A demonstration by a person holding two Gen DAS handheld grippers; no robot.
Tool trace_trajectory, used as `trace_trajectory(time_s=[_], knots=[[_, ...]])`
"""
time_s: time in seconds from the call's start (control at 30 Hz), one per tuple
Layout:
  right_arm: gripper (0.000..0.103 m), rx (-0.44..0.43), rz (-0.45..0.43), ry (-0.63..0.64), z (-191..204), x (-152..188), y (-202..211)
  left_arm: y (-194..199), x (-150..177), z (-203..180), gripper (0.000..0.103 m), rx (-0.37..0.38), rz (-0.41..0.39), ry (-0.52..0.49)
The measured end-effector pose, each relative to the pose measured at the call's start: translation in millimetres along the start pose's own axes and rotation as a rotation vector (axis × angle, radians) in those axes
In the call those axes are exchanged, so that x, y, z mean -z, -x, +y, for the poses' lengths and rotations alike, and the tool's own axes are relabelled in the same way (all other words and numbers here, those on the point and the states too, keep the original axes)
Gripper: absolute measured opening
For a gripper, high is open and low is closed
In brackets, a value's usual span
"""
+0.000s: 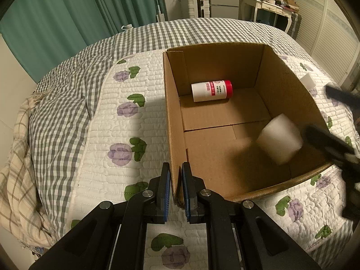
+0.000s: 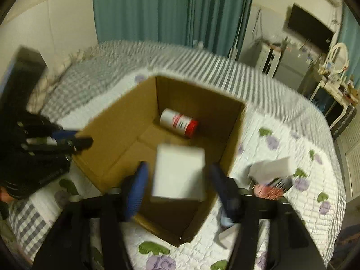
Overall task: Organize rigid objects
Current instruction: 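Carry the charger over the box and release it with the right gripper, then grasp the second white charger with the right gripper and lift it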
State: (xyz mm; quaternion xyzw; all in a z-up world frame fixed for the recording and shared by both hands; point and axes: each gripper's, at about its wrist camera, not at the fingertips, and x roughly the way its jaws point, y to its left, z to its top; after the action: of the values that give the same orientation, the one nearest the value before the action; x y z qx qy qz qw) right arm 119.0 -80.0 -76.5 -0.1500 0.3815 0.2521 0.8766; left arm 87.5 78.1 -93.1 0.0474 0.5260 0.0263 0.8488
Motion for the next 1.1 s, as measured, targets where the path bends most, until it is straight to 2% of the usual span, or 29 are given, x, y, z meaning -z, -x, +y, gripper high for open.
trace_trajectory(time_s=[0.03, 0.07, 0.13, 0.33, 0.43, 0.57, 0.8, 0.97, 1.1], knots=[[0.086, 0.001, -0.03, -0.003, -2, -1, 8, -1, 0, -1, 0.01, 0.009, 0.006, 0.003], [0.087, -0.005, -0.063, -0.011, -6, -2, 19, 0, 0, -2, 0.01, -0.02, -0.004, -0.004], [0.09, -0.008, -0.098, -0.022, -15, -2, 36, 1, 0, -3, 0.011, -0.023, -0.008, -0.014], [0.092, 0.113, -0.096, -0.041, -59, 12, 56, 1, 0, -3, 0.011, -0.019, -0.007, -0.009], [0.092, 0.186, -0.052, -0.057, -85, 28, 50, 1, -1, -3, 0.011, -0.02, -0.005, -0.008], [0.092, 0.214, 0.012, -0.076, -110, 53, 32, 1, -1, -4, 0.011, -0.026, 0.0, -0.008], [0.092, 0.153, 0.115, -0.117, -117, 94, -12, 0, -1, -6, 0.01, -0.036, 0.008, -0.009], [0.092, 0.125, 0.218, -0.06, -105, 113, -48, -1, -1, -6, 0.01, -0.031, 0.01, -0.005], [0.092, 0.142, 0.264, -0.029, -100, 119, -64, -1, -1, -5, 0.01, -0.029, 0.011, -0.005]])
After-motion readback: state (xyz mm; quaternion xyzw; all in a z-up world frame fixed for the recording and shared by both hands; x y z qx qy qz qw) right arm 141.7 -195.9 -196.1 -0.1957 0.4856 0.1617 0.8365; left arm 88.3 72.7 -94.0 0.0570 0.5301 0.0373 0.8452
